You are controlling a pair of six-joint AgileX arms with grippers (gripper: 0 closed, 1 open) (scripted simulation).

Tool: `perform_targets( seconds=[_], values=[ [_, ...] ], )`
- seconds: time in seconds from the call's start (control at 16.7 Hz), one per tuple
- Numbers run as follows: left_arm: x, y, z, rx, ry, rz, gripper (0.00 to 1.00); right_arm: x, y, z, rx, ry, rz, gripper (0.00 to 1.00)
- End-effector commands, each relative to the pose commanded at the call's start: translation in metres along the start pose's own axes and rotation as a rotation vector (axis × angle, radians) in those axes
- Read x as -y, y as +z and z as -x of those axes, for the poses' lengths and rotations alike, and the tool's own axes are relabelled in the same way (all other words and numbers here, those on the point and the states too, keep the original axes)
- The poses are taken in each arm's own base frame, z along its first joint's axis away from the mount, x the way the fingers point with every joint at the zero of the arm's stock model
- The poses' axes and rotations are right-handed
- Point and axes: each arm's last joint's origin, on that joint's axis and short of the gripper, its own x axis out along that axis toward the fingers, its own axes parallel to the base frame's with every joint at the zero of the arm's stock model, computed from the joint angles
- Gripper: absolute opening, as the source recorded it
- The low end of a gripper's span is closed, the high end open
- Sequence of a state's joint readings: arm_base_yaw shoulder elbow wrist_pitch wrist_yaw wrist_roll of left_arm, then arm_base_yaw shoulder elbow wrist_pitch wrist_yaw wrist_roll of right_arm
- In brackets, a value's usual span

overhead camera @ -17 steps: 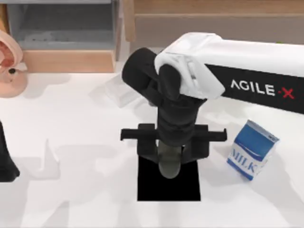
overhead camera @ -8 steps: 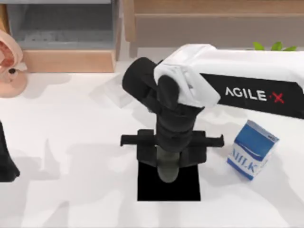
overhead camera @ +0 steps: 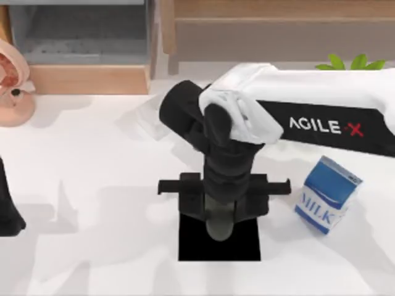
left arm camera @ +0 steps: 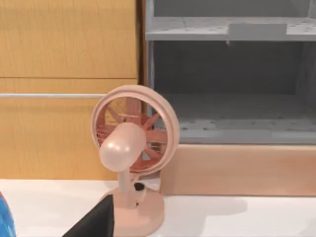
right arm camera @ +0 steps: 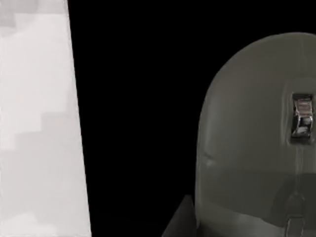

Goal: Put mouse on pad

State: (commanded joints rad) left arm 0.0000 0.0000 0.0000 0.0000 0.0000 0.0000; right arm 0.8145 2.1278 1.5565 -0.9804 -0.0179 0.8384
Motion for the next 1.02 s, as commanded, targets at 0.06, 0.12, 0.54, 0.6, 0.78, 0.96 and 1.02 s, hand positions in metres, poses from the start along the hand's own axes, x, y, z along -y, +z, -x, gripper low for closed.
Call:
perform_targets(
  seconds=[0.06,0.12,0.54,0.6,0.78,0.96,1.02],
  values=[
    [0.0,0.0,0.0,0.0,0.0,0.0,1.0,0.0,0.0,0.0,0.0,0.0,0.0,0.23],
    [0.0,0.0,0.0,0.0,0.0,0.0,1.0,0.0,0.0,0.0,0.0,0.0,0.0,0.3],
    [0.0,0.0,0.0,0.0,0.0,0.0,1.0,0.0,0.0,0.0,0.0,0.0,0.0,0.83],
    [0.0,0.0,0.0,0.0,0.0,0.0,1.0,0.0,0.0,0.0,0.0,0.0,0.0,0.9],
    [0.0,0.0,0.0,0.0,0.0,0.0,1.0,0.0,0.0,0.0,0.0,0.0,0.0,1.0],
    [0.0,0.0,0.0,0.0,0.0,0.0,1.0,0.0,0.0,0.0,0.0,0.0,0.0,1.0],
    [0.0,0.0,0.0,0.0,0.0,0.0,1.0,0.0,0.0,0.0,0.0,0.0,0.0,1.0]
  ],
)
